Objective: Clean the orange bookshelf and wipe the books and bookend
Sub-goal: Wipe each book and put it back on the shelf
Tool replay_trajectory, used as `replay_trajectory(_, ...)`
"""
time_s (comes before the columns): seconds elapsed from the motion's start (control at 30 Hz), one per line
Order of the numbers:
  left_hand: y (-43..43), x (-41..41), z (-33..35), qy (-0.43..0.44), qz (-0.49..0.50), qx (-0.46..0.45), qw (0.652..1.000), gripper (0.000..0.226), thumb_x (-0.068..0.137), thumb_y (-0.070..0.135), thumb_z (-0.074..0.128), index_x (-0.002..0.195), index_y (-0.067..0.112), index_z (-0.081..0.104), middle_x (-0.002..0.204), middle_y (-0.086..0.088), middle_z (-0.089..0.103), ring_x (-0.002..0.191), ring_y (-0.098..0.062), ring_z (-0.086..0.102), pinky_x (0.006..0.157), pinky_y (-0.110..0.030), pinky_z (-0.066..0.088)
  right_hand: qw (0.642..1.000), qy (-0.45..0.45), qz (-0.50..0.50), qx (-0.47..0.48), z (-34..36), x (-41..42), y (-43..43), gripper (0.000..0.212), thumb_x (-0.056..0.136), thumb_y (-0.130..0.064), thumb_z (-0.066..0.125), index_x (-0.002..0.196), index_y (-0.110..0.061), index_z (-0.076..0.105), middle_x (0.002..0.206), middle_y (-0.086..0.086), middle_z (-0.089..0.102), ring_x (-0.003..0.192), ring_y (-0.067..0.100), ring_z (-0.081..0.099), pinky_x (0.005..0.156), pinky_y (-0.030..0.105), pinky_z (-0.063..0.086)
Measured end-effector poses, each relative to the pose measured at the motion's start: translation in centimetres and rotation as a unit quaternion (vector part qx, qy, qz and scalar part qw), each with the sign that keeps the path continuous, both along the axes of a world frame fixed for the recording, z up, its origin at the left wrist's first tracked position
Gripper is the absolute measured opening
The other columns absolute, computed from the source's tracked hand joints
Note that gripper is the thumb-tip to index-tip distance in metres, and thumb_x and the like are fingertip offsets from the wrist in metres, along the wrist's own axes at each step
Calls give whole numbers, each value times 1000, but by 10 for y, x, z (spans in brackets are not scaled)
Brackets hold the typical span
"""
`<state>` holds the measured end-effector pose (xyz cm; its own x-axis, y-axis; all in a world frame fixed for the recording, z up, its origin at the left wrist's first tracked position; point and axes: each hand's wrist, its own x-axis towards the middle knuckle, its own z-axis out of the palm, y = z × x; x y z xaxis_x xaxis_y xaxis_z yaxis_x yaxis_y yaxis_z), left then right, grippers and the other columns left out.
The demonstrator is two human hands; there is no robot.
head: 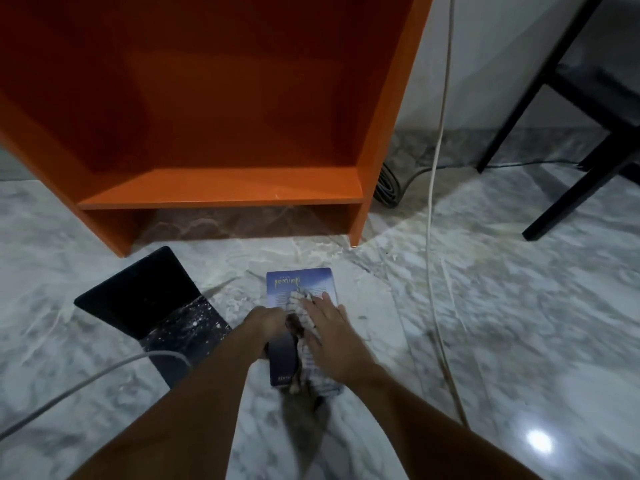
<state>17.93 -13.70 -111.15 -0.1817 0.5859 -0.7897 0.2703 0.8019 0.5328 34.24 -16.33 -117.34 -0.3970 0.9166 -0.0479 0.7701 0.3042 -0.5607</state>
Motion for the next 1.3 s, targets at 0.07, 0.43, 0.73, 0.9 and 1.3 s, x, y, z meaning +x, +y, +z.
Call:
replay_trajectory(0.07,-1,-4,-2,-15,7,8,1000,13,99,13,42,93,3,48,75,-13,41,67,-25,39,65,-37,37,999,30,-22,-8,-5,2,1,53,106,-32,36,156,-26,19,164,-8,14,148,4,-9,120,31,-3)
replay_trajectory(0.43,-6,-3,-18,39,-98,39,994,41,101,29,50,130,1,56,122,-17,57,101,-31,58,84,-36,50,996,-44,81,16,5,18,1,58,104,-47,13,155,-23,23,162,-8,12,150,9,-2,120,22,-6)
replay_trajectory(0.73,-11,-8,-6,143,-219,53,964,54,101,51,43,145,20,50,159,-23,4,142,-41,27,118,-37,25,995,27,-83,53,40,5,52,35,106,-23,37,140,-27,44,130,-11,51,107,-1,58,84,8,42)
replay_trajectory(0.9,-13,-14,-9,117,-197,57,972,52,101,47,45,140,14,55,157,-21,11,136,-37,37,111,-32,31,998,-12,65,18,18,-16,59,68,95,5,48,153,-28,32,160,-4,28,149,13,21,112,37,38)
replay_trajectory(1.3,-6,-14,7,-46,17,101,994,46,98,45,51,128,11,62,133,-7,60,118,-30,58,102,-41,45,971,162,-140,108,61,-16,44,37,103,-24,44,139,-22,49,124,-6,53,107,7,53,91,21,46)
